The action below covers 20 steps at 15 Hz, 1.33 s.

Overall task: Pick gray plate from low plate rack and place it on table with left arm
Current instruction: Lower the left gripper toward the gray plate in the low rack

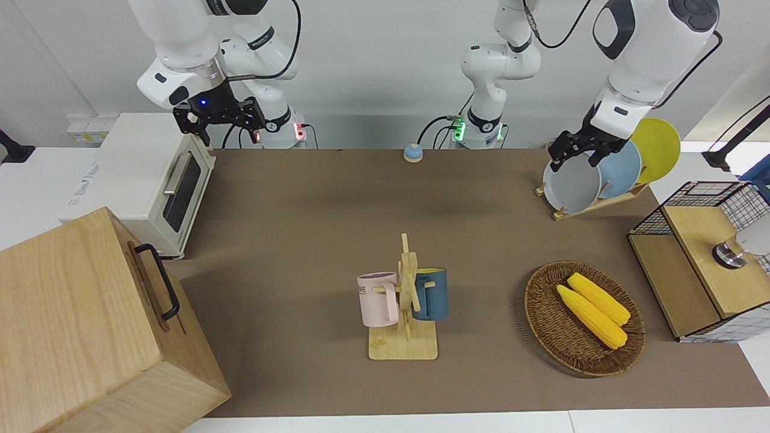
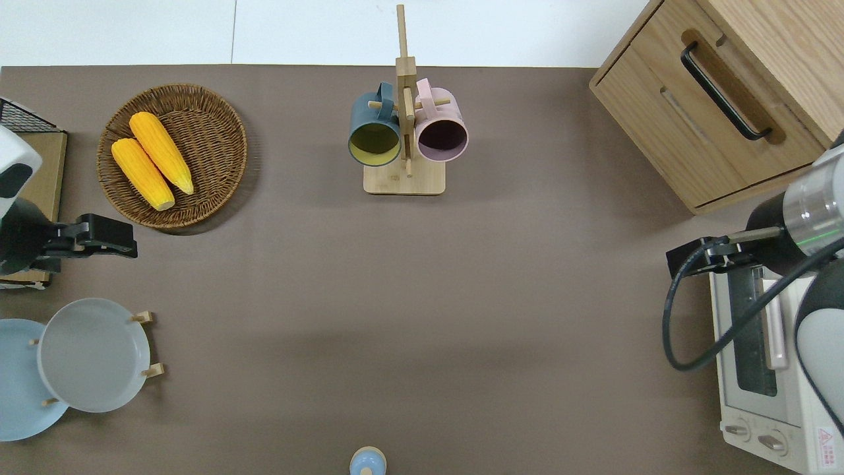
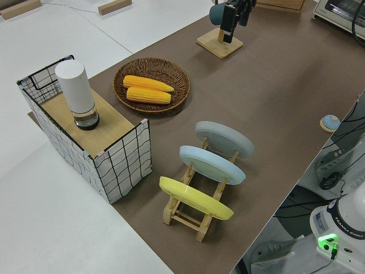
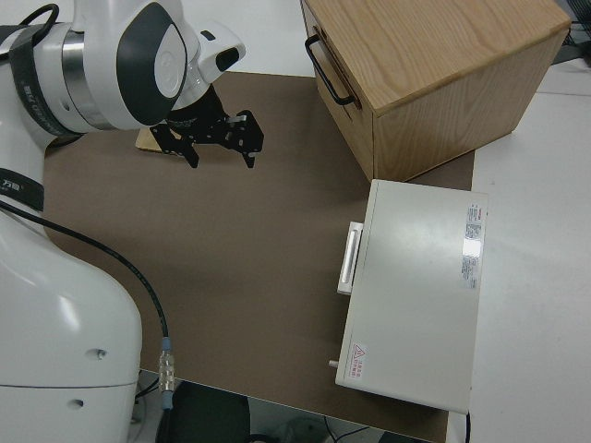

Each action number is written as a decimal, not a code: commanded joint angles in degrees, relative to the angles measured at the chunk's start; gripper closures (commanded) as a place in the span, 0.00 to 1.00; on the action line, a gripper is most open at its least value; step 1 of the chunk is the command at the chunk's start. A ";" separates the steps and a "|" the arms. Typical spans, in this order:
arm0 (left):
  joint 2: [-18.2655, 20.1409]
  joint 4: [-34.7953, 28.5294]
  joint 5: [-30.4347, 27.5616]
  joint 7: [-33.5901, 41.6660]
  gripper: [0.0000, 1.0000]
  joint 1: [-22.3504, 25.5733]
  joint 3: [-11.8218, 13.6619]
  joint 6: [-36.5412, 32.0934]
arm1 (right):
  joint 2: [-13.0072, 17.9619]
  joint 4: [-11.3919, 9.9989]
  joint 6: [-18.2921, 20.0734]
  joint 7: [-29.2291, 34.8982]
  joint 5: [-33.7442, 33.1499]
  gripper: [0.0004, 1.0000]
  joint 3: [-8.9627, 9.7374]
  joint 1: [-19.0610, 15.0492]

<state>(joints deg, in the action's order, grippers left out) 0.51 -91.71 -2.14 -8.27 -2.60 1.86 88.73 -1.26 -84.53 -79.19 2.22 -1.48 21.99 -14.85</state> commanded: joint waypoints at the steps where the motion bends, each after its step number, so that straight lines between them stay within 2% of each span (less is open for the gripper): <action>1: 2.47 -3.80 0.47 -1.05 0.00 -0.74 0.07 -0.93 | 0.12 0.41 0.62 0.68 -0.28 0.02 1.21 -1.32; 8: 2.91 -4.61 1.25 -0.87 0.00 -0.74 0.25 -1.01 | 0.12 0.41 0.62 0.68 -0.28 0.02 1.12 -1.32; 11: 5.63 -9.08 7.91 -0.35 0.00 -0.74 0.34 -0.93 | 0.12 0.41 0.62 0.68 -0.28 0.02 1.21 -1.32; 14: 6.60 -11.90 12.41 -0.26 0.00 -0.22 0.69 -0.93 | 0.12 0.41 0.62 0.68 -0.28 0.02 1.21 -1.32; 20: 10.73 -21.65 19.62 0.09 0.00 -0.21 5.43 3.28 | 0.12 0.41 0.62 0.68 -0.28 0.02 1.21 -1.32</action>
<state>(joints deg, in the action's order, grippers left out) 6.92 -105.82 14.59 -8.38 -2.54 5.07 88.00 -1.26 -84.53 -79.19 2.22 -1.48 21.99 -14.85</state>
